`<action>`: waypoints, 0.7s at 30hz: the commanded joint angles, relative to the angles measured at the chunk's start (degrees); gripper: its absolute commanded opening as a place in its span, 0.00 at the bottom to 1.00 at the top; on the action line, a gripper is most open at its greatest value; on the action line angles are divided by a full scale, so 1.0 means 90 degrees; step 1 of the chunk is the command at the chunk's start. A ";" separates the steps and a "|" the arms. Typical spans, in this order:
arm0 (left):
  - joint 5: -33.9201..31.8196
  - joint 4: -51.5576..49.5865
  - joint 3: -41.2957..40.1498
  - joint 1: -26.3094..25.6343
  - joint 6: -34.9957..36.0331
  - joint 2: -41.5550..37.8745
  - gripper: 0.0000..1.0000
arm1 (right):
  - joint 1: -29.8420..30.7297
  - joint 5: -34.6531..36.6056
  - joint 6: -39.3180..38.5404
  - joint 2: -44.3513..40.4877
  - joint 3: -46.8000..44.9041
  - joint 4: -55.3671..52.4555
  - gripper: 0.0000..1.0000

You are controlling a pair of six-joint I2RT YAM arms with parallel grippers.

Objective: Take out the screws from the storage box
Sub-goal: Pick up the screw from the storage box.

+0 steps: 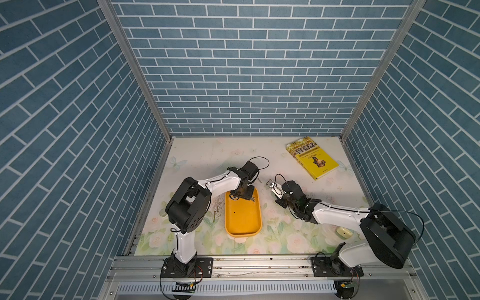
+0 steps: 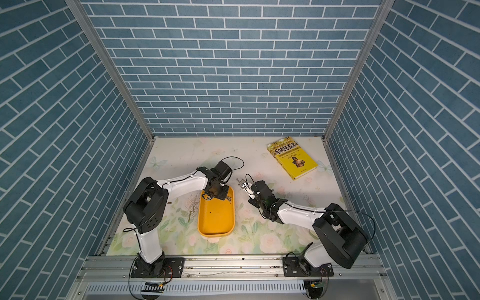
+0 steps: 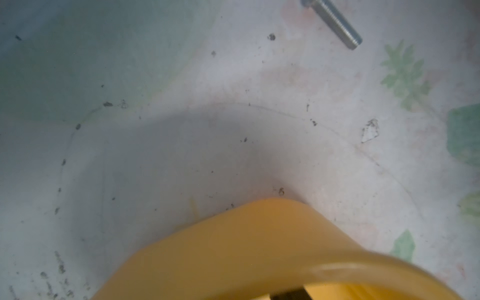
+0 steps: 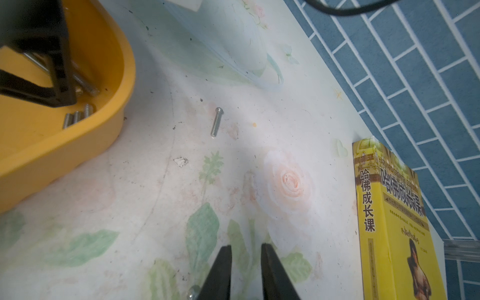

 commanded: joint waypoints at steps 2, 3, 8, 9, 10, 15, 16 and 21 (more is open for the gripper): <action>0.0043 -0.0056 0.0124 -0.0002 0.0067 0.0180 0.45 | 0.0003 -0.0071 -0.0076 0.0134 0.0197 -0.0074 0.24; 0.0034 -0.0057 0.0123 -0.0002 0.0067 0.0205 0.45 | 0.0008 -0.0079 -0.0072 0.0154 0.0212 -0.0089 0.24; -0.0014 -0.0124 0.0138 -0.0002 0.0029 0.0355 0.43 | 0.0002 -0.0107 -0.0076 0.0204 0.0251 -0.0131 0.24; -0.0037 -0.0151 0.0130 -0.0004 0.0019 0.0379 0.42 | 0.0002 -0.0105 -0.0072 0.0204 0.0251 -0.0131 0.24; -0.0033 -0.0167 0.0120 -0.0003 0.0013 0.0410 0.38 | 0.0002 -0.0107 -0.0069 0.0212 0.0251 -0.0131 0.24; -0.0040 -0.0270 -0.0049 -0.0002 -0.0076 0.0491 0.36 | 0.0007 -0.0133 -0.0072 0.0265 0.0282 -0.0159 0.24; -0.0062 -0.0295 -0.0098 -0.0002 -0.0089 0.0485 0.36 | 0.0002 -0.0141 -0.0076 0.0288 0.0290 -0.0161 0.24; -0.0188 -0.0432 -0.0304 -0.0079 -0.0172 0.0398 0.37 | 0.0006 -0.0192 -0.0086 0.0392 0.0358 -0.0236 0.23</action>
